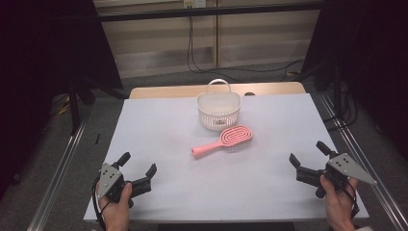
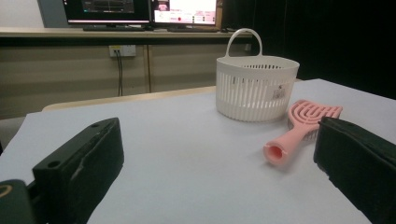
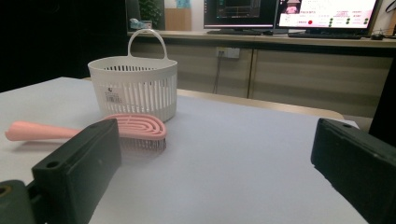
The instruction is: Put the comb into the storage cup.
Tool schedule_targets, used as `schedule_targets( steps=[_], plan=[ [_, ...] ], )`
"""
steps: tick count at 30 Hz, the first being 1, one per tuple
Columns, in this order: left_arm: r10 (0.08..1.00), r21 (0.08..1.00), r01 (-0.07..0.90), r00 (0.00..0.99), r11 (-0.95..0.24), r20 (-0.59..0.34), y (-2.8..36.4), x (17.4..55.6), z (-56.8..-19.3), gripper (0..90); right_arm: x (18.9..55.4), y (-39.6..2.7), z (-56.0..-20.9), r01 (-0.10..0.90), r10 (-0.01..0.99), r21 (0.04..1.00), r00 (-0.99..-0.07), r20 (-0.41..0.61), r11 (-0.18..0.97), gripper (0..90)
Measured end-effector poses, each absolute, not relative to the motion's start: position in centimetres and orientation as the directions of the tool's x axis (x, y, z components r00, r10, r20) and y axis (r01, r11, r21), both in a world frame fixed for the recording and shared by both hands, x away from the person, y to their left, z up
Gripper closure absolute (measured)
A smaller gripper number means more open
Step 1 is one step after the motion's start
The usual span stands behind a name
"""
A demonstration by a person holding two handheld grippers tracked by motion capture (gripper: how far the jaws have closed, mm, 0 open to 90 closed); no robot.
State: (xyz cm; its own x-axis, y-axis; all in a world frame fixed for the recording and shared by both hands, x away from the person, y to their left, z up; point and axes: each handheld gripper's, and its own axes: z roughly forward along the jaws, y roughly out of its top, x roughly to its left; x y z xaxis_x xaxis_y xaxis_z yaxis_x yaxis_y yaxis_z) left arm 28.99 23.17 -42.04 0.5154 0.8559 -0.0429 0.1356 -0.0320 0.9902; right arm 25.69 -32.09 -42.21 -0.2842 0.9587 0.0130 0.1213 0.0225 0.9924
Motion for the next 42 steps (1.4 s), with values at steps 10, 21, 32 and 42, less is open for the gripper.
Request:
schedule_targets(
  steps=[10, 21, 32, 42],
  plan=[
    [0.857, 0.99, 0.137, 0.513, -0.036, -0.04, 23.1, 29.0, -42.0, 1.7, 25.6, -31.7, -42.3, 0.104, 0.934, 0.994, -0.358, -0.006, 0.046, 0.0],
    [0.865, 0.991, 0.131, 0.501, -0.032, -0.038, 23.5, 28.8, -41.9, 1.6, 26.0, -31.0, -42.3, 0.099, 0.893, 0.994, -0.449, 0.0, 0.049, 0.0],
    [0.858, 0.991, 0.128, 0.513, -0.041, -0.031, 23.4, 28.9, -41.9, 1.7, 26.2, -29.7, -42.2, 0.097, 0.867, 0.994, -0.499, -0.001, 0.057, 0.6],
    [0.855, 0.991, 0.128, 0.517, -0.037, -0.035, 23.3, 28.9, -41.9, 1.7, 27.4, -28.3, -42.0, 0.094, 0.839, 0.993, -0.544, -0.012, 0.075, 1.4]
  ],
)
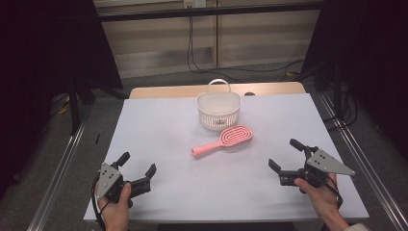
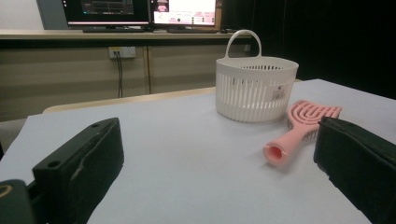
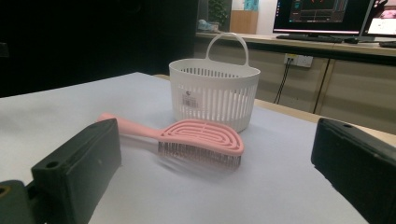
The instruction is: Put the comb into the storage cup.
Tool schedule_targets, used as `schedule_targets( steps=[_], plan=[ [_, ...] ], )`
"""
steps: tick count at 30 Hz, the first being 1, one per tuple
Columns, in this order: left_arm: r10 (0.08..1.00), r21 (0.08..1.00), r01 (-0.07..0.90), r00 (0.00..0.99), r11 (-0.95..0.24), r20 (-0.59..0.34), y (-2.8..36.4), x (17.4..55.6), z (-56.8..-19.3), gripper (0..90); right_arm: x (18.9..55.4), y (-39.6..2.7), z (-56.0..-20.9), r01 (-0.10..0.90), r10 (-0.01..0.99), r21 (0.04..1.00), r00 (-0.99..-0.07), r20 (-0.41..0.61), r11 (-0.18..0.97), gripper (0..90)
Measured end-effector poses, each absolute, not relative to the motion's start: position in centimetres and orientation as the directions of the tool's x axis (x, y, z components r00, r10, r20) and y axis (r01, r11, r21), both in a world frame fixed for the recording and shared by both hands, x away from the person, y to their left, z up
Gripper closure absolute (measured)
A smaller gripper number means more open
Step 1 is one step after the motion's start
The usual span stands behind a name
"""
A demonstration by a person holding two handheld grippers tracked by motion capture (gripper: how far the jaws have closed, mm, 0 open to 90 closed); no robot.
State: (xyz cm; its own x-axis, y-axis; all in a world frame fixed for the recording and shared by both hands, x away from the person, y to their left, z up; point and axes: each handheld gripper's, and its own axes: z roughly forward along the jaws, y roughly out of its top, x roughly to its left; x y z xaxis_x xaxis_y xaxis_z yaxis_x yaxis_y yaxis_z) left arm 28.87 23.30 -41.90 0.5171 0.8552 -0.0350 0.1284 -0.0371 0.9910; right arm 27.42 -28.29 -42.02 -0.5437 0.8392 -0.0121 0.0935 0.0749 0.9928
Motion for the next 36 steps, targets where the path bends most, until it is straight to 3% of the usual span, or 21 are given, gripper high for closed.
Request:
schedule_targets(
  steps=[36],
  plan=[
    [0.852, 0.991, 0.131, 0.522, -0.039, -0.035, 23.4, 28.9, -42.0, 1.7, 30.7, -23.6, -41.1, 0.081, 0.772, 0.992, -0.635, -0.025, 0.099, 5.0]
  ],
)
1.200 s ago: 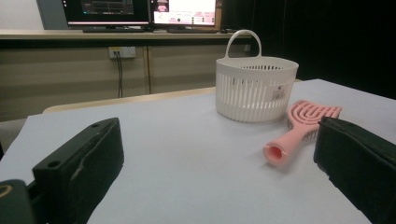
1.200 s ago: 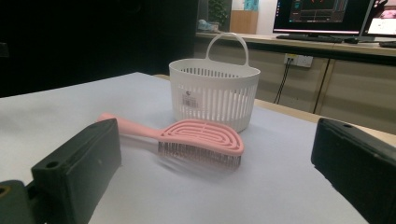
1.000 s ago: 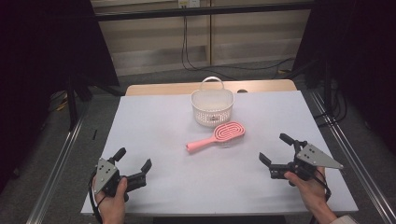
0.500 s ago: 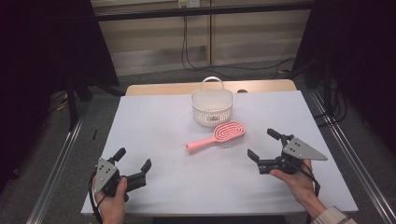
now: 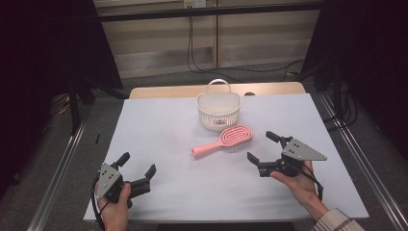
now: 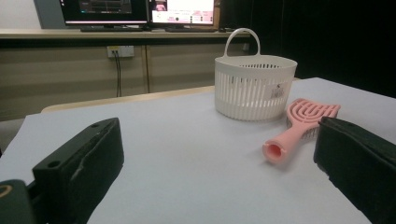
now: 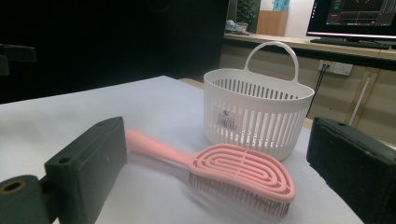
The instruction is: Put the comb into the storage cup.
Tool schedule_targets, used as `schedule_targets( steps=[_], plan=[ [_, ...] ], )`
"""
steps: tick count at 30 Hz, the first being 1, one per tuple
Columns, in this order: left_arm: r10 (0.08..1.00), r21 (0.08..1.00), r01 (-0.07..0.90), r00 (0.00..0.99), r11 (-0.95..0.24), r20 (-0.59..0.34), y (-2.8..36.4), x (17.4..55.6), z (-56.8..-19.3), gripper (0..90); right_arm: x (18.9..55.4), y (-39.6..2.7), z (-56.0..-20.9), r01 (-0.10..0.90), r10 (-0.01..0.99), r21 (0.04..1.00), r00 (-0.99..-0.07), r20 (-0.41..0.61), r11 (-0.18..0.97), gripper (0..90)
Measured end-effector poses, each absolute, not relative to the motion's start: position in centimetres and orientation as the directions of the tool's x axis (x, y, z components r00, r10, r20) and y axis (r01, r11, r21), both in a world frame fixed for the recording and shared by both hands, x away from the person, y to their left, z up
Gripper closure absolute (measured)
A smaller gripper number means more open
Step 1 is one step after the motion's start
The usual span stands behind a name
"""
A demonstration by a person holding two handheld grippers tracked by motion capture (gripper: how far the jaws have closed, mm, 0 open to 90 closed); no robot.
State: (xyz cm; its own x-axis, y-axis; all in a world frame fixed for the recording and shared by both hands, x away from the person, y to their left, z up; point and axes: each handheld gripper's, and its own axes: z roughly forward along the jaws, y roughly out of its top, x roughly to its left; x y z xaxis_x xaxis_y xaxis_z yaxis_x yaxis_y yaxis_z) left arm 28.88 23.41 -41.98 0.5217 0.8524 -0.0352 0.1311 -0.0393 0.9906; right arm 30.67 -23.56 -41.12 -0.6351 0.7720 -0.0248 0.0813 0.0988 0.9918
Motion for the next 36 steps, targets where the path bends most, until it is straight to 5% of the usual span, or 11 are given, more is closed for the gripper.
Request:
schedule_targets(
  steps=[23, 30, 36],
  plan=[
    [0.851, 0.991, 0.134, 0.524, -0.03, -0.045, 23.5, 29.1, -42.0, 1.7, 33.3, -20.5, -40.3, 0.085, 0.738, 0.993, -0.675, -0.003, 0.082, 21.7],
    [0.85, 0.991, 0.131, 0.525, -0.03, -0.044, 23.5, 29.1, -42.0, 1.7, 34.2, -19.9, -40.1, 0.107, 0.724, 0.993, -0.689, 0.04, 0.048, 35.6],
    [0.851, 0.991, 0.132, 0.523, -0.032, -0.042, 23.5, 29.1, -42.0, 1.7, 34.7, -19.8, -40.3, 0.121, 0.706, 0.991, -0.706, 0.051, 0.05, 60.5]
  ],
)
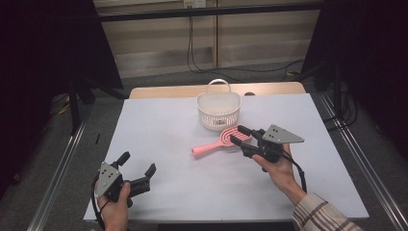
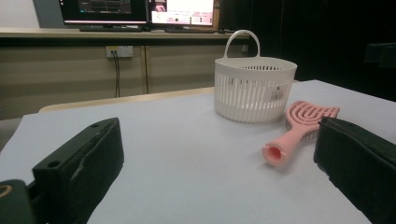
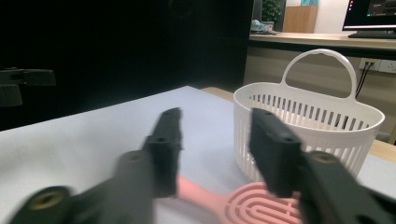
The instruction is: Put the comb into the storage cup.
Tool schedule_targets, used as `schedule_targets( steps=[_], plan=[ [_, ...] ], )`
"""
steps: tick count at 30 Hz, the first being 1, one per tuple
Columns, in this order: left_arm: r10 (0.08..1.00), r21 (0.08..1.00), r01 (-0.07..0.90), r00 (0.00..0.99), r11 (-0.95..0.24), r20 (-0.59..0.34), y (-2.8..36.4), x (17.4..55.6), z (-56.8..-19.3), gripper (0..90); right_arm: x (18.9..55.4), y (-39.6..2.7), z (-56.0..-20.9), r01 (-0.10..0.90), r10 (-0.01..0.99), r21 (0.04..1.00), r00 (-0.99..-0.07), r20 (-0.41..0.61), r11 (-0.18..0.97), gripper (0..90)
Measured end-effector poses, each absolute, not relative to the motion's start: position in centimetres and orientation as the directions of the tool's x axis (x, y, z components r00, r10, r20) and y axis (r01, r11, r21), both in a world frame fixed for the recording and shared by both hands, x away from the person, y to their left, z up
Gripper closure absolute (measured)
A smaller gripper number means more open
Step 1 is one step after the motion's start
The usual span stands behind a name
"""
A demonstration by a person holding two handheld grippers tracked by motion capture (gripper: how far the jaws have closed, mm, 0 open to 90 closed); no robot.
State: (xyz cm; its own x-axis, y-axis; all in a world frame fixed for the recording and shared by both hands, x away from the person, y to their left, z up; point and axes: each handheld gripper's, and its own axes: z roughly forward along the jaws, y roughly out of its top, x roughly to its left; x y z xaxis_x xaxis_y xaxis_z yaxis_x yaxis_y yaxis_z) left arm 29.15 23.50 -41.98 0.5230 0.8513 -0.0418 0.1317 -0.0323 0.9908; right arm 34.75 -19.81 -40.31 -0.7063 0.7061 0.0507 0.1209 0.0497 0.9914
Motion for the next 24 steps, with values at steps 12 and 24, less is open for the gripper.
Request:
schedule_targets(
  steps=[12, 24],
  plan=[
    [0.85, 0.99, 0.136, 0.525, -0.032, -0.044, 23.5, 29.2, -42.0, 1.7, 35.7, -19.2, -39.8, 0.141, 0.655, 0.984, -0.755, 0.033, 0.113, 90.0],
    [0.849, 0.99, 0.137, 0.526, -0.03, -0.047, 23.5, 29.2, -42.0, 1.6, 36.3, -17.9, -39.0, 0.24, 0.579, 0.939, -0.813, 0.056, 0.246, 90.0]
  ],
)
